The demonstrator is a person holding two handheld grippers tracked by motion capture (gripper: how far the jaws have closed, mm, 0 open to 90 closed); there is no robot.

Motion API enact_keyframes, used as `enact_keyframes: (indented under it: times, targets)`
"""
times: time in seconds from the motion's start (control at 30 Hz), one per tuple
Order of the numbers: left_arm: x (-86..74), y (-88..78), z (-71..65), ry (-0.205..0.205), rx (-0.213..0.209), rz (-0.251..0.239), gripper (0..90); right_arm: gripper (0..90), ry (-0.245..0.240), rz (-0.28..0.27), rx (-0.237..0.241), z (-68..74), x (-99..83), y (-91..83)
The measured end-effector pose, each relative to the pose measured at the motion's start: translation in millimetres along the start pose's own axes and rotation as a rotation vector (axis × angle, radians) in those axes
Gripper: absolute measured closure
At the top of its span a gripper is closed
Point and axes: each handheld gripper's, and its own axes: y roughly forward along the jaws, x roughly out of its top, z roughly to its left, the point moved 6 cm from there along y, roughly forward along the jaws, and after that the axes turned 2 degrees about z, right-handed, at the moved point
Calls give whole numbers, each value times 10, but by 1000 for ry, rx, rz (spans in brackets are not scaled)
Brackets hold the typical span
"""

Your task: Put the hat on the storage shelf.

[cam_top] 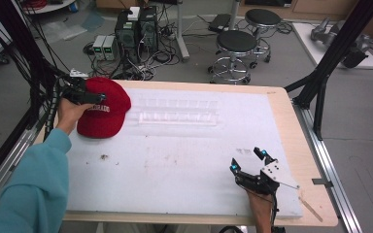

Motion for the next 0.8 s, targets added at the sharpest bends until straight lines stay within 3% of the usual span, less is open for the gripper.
enact_keyframes:
  times: [0.07,0.33,0.5,0.8]
  targets:
    - [-10,18,-1,-21,-6,7,162,98,-1,0,1,2,0,0]
    - [-71,144,-80,-24,-23,49,149,98,-2,4,1,5,-1,1]
    - [-119,231,-88,-48,-45,69,153,98,-3,4,1,5,-2,1]
    - [-172,320,-69,-58,-81,71,231,98,-5,3,2,9,-1,2]
